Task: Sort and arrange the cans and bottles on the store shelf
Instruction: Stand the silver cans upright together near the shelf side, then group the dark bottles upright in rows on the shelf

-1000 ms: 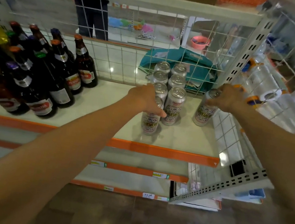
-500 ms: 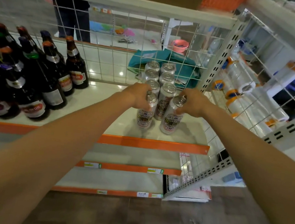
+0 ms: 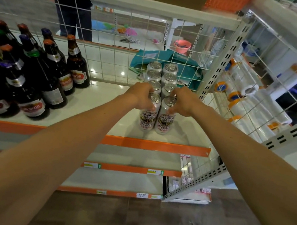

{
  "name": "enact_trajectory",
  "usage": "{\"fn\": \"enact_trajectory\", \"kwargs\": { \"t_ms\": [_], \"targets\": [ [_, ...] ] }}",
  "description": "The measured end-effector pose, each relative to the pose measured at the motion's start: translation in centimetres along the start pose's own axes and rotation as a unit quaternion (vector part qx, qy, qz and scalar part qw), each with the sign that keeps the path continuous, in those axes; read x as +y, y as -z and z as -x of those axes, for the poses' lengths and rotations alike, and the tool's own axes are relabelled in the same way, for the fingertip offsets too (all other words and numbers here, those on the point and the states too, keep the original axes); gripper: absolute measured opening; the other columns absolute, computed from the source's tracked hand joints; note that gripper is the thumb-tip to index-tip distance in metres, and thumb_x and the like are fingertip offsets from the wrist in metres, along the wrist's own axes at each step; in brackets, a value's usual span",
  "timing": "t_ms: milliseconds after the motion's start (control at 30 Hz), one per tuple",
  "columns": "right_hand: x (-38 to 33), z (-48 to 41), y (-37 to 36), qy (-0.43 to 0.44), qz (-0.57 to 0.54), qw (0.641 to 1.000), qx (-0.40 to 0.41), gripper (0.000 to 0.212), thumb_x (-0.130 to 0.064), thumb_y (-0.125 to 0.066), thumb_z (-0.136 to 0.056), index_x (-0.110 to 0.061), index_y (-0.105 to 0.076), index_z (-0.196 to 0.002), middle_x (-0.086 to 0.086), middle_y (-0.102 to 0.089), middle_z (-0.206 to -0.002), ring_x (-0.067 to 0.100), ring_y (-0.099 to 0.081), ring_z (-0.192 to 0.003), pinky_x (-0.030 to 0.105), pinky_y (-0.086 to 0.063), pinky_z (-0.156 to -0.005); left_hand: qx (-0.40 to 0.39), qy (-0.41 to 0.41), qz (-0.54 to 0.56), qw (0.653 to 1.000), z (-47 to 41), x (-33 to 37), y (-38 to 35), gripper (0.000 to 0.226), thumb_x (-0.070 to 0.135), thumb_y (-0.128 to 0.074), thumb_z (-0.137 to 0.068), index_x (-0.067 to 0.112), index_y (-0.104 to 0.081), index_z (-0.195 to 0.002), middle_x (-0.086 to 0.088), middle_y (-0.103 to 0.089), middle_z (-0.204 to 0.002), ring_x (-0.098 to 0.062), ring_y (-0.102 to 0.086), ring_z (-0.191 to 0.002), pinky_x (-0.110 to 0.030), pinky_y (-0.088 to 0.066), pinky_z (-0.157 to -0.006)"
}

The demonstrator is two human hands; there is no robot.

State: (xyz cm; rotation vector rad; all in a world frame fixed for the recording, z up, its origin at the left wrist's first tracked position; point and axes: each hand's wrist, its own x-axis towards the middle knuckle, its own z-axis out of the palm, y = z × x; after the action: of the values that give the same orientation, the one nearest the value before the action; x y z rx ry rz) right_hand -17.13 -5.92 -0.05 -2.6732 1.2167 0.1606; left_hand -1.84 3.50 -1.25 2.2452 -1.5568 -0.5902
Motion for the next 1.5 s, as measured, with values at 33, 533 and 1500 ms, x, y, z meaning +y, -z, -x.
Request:
{"fn": "enact_trajectory", "kwargs": {
  "t_ms": [33,533,1500],
  "targets": [
    [-0.2,0.0,0.0,-0.002,0.003,1.0,0.001,0.068,-0.035,-0.085,-0.074,-0.011,-0.054,-0.129,0.012,-0.051,-0.127,0.032,-0.057,-0.107,0.038,-0.05,-0.083,-0.001,0.001,-0.002,1.0,0.0,0.0,0.1,0.068,0.029,-0.086,-0.072,0.012,-0.055,-0.129,-0.008,-0.059,-0.125,-0.028,-0.056,-0.111,-0.037,-0.049,-0.089],
    [-0.7,0.2,0.0,-0.01,0.039,0.999,0.006,0.059,-0.031,-0.085,-0.074,-0.01,-0.056,-0.121,0.011,-0.051,-0.122,0.03,-0.058,-0.105,0.036,-0.051,-0.084,0.003,-0.001,0.015,1.0,-0.4,0.1,-0.3,0.057,0.023,-0.086,-0.072,0.012,-0.059,-0.121,-0.007,-0.063,-0.114,-0.024,-0.059,-0.099,-0.034,-0.051,-0.081],
    [-4.7,1.1,6.8,0.055,0.027,0.994,0.089,0.034,-0.035,-0.061,-0.093,-0.014,-0.059,-0.12,0.011,-0.061,-0.122,0.031,-0.06,-0.107,0.036,-0.047,-0.078,0.087,0.091,0.018,0.992,6.2,-3.3,7.4,0.073,0.039,-0.07,-0.088,0.012,-0.037,-0.148,-0.011,-0.041,-0.15,-0.029,-0.041,-0.136,-0.038,-0.038,-0.109]
  ]
}}
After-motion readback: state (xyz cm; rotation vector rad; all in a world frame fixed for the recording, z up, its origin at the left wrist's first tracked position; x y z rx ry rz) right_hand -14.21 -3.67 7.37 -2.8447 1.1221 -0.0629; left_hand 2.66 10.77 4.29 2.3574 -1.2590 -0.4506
